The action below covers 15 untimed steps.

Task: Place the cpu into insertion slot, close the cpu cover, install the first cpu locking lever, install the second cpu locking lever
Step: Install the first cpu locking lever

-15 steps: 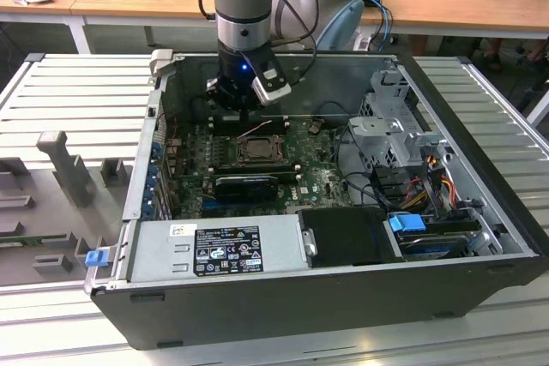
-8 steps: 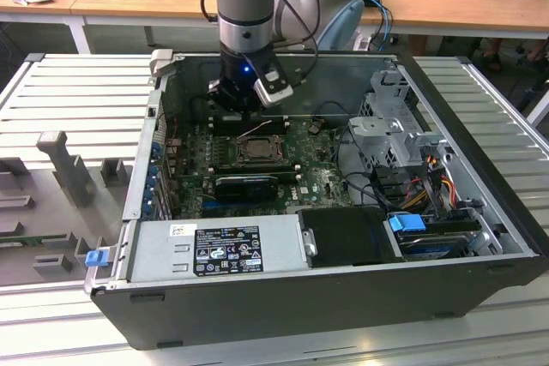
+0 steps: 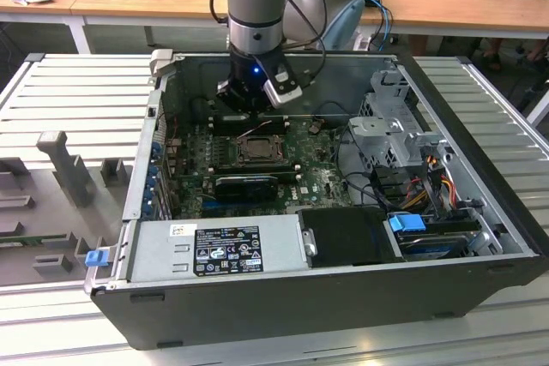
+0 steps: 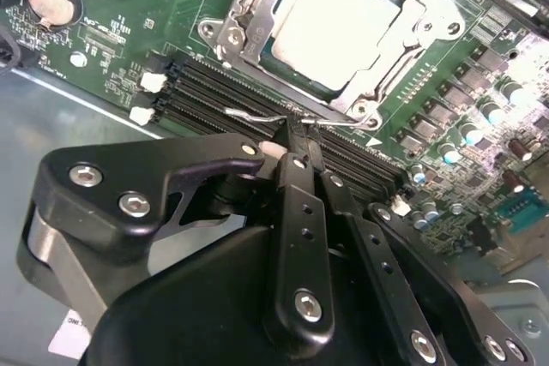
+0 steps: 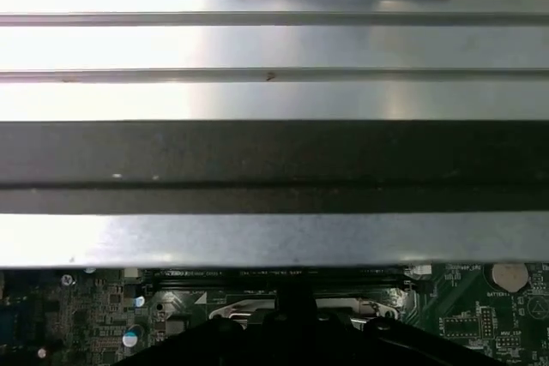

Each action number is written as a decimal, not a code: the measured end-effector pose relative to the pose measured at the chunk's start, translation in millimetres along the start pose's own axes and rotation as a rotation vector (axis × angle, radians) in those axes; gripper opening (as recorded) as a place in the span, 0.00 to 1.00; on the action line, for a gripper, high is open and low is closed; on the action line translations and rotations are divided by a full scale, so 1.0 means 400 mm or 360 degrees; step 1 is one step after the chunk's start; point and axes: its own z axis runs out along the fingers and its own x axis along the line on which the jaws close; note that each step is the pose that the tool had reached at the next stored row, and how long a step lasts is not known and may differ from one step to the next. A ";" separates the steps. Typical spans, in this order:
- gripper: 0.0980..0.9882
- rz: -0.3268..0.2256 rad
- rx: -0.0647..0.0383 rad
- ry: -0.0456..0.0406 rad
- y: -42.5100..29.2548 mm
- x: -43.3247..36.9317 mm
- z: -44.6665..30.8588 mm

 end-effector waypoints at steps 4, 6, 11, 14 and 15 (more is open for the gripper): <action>0.01 -0.0020 0.0013 0.0001 0.002 -0.001 0.000; 0.01 -0.0038 0.0013 0.0003 0.002 -0.001 0.000; 0.01 -0.0051 0.0012 0.0004 0.004 -0.004 -0.008; 0.01 -0.0052 0.0014 0.0004 0.008 -0.013 -0.007; 0.01 -0.0054 0.0014 0.0004 0.011 -0.020 -0.007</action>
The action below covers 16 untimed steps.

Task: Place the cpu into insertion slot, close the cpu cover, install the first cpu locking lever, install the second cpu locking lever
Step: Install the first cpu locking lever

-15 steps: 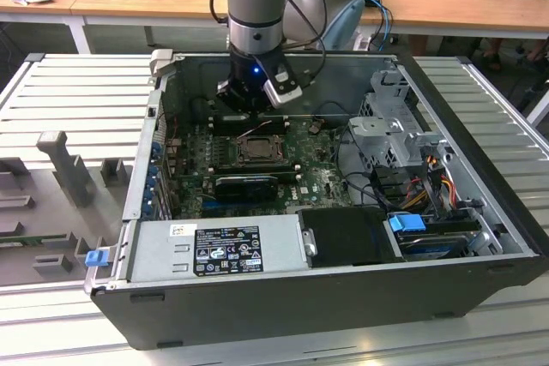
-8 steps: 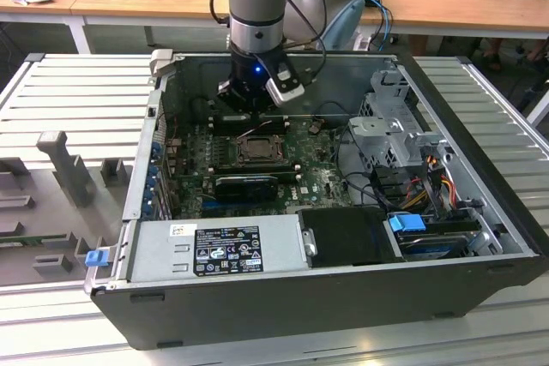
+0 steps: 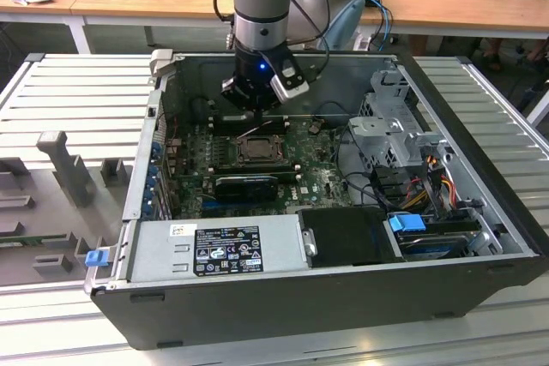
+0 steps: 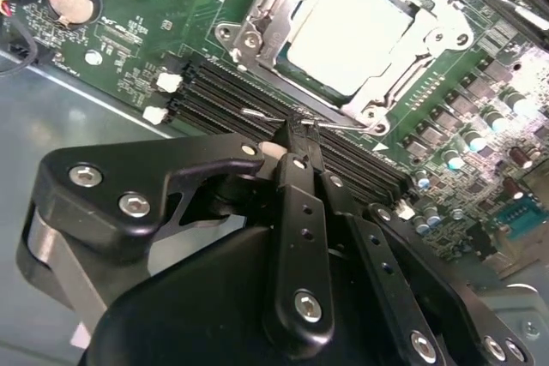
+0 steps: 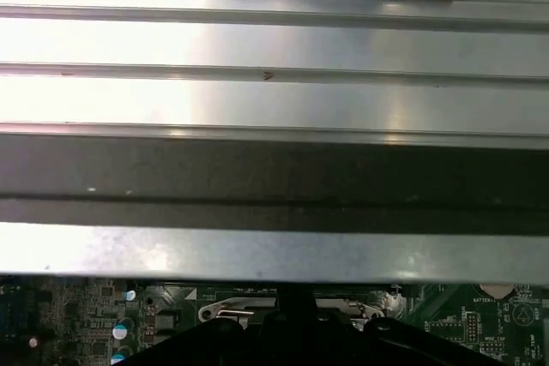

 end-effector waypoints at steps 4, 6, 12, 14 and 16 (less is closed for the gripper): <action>0.01 -0.0003 0.0000 0.0000 0.003 -0.019 0.002; 0.01 -0.0003 0.0000 0.0000 0.002 -0.024 0.007; 0.01 -0.0004 0.0000 0.0000 0.000 -0.033 0.025; 0.01 -0.0007 0.0000 0.0001 -0.001 -0.036 0.029; 0.01 -0.0012 0.0000 0.0001 -0.002 -0.038 0.032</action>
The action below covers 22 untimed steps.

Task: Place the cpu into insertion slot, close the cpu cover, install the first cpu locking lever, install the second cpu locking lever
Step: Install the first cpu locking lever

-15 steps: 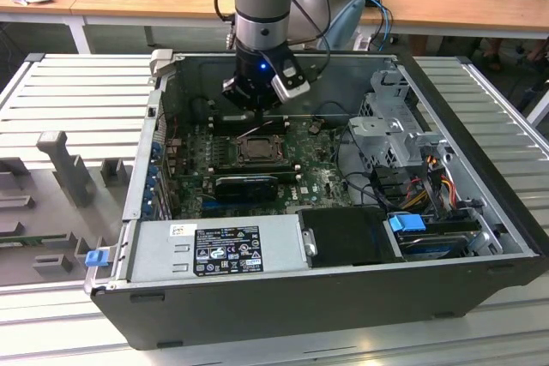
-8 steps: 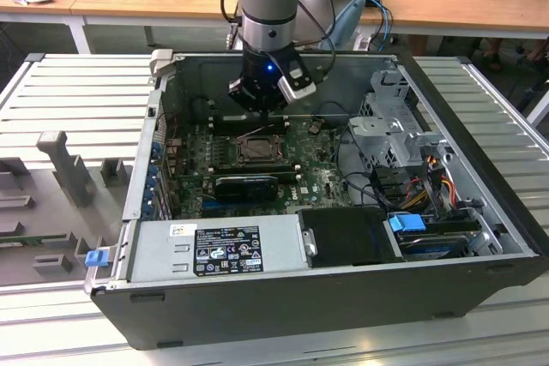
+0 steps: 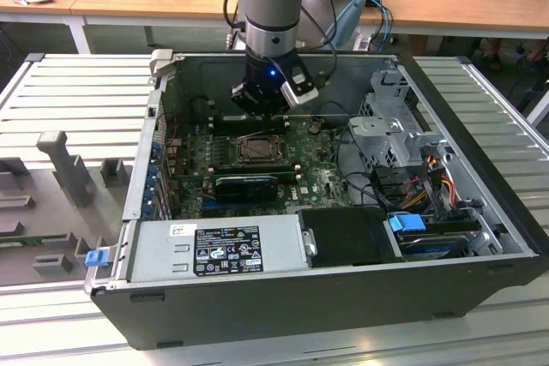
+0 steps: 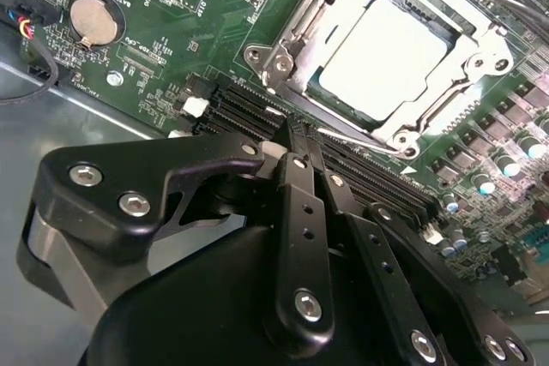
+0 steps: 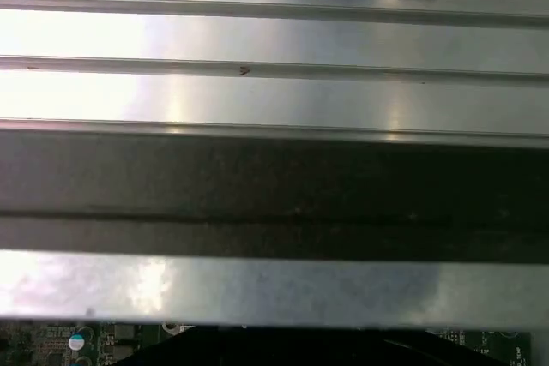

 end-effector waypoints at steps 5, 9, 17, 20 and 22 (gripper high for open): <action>0.01 -0.0002 0.0000 0.0000 -0.001 -0.003 0.009; 0.01 -0.0003 0.0000 0.0000 -0.002 -0.005 0.017; 0.01 -0.0003 0.0002 0.0001 -0.003 -0.006 0.027; 0.01 -0.0003 0.0003 0.0001 -0.005 -0.006 0.029; 0.01 -0.0003 0.0005 0.0001 -0.006 -0.006 0.029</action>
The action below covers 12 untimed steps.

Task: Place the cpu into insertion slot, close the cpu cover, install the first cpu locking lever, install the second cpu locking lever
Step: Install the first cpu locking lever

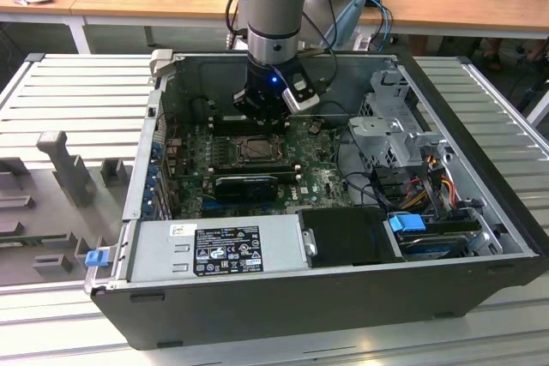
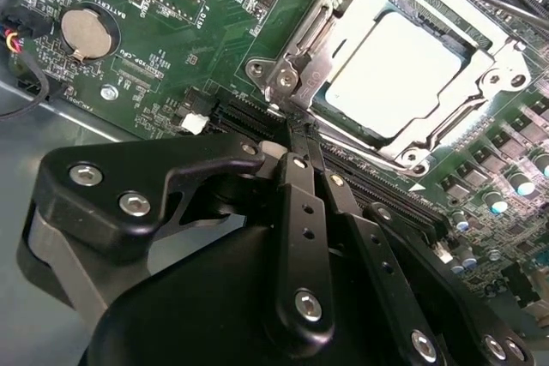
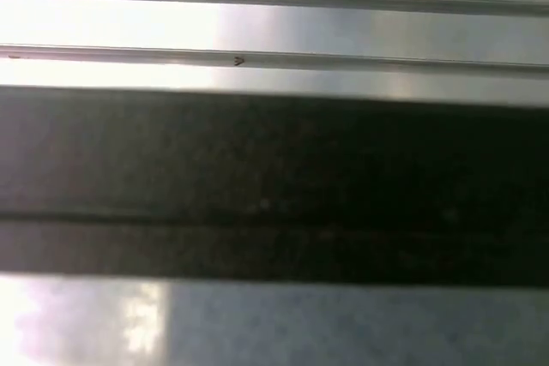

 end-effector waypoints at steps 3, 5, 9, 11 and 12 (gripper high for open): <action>0.01 0.0000 0.0003 0.0000 -0.002 0.000 0.000; 0.01 0.0000 0.0002 0.0000 -0.002 0.000 -0.001; 0.01 0.0000 0.0001 -0.0001 -0.003 0.000 0.000; 0.01 0.0000 0.0002 0.0000 -0.004 0.000 0.001; 0.01 0.0000 0.0001 0.0000 -0.005 0.000 0.002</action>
